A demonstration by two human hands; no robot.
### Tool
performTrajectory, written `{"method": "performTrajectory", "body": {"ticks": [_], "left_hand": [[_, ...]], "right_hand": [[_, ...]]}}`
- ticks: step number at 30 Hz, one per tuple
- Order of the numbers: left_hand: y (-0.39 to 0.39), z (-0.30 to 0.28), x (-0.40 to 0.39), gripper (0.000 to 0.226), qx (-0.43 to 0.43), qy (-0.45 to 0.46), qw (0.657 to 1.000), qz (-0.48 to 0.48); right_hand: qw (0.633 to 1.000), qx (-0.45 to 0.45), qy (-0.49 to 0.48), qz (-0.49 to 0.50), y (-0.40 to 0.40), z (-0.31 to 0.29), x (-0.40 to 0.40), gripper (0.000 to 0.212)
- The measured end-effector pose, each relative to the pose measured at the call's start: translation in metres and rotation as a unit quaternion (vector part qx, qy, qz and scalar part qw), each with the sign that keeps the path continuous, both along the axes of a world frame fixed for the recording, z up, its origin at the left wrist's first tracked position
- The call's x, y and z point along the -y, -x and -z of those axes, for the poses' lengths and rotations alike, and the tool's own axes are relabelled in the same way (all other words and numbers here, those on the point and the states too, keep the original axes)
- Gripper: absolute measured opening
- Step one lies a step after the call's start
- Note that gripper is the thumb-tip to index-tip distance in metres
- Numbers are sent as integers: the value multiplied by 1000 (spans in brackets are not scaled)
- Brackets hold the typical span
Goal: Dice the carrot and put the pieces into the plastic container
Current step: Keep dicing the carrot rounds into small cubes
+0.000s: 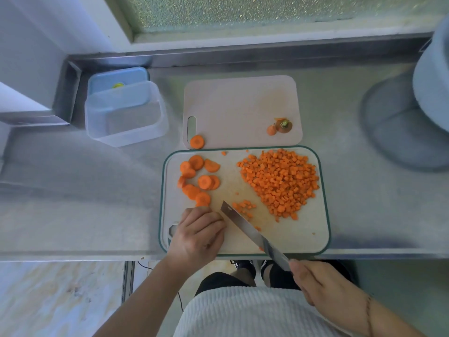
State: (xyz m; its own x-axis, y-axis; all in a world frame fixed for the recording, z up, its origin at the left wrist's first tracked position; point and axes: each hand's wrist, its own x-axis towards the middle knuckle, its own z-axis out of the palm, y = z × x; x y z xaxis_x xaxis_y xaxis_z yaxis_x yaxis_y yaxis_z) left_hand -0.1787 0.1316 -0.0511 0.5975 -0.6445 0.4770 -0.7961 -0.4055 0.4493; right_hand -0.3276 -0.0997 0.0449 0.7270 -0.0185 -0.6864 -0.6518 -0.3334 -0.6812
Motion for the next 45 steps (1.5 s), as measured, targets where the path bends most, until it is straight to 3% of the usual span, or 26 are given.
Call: {"method": "performTrajectory", "body": {"ticks": [4,8,12,14,17,22,29,34,38,41,45], "left_hand": [[-6,-2,2,8,11,-8,1000,-8],[-14,-4,7,9,27,-4,999,-25],[-35,-17,14,7,36,-9,995,-91],[-51,-23,17,19,6,-54,989,-139],[-71,-25,19,40,-25,-169,977,-131],[-88,-25,18,34,4,-219,972,-89],[-85,-27,19,21,67,-150,981,-100],[-54,-28,26,24,75,-128,986,-73],[-22,-12,32,19,73,-150,986,15],[-12,-4,32,21,55,-156,986,18],[-15,-18,32,12,-31,-11,998,-56]], "right_hand": [[998,-21,-8,65,-4,4,19,43],[997,-43,-17,55,-17,-3,33,44],[999,17,20,34,-17,-3,26,51],[992,78,98,0,-15,0,27,56],[982,114,150,-13,-13,2,29,60],[979,131,154,1,-13,8,30,71],[982,126,138,14,-9,17,29,74],[967,138,213,-20,-6,18,34,67],[932,144,330,-47,-3,12,40,74],[896,157,406,-83,-3,11,44,63],[855,193,468,-109,-1,13,53,43]]}}
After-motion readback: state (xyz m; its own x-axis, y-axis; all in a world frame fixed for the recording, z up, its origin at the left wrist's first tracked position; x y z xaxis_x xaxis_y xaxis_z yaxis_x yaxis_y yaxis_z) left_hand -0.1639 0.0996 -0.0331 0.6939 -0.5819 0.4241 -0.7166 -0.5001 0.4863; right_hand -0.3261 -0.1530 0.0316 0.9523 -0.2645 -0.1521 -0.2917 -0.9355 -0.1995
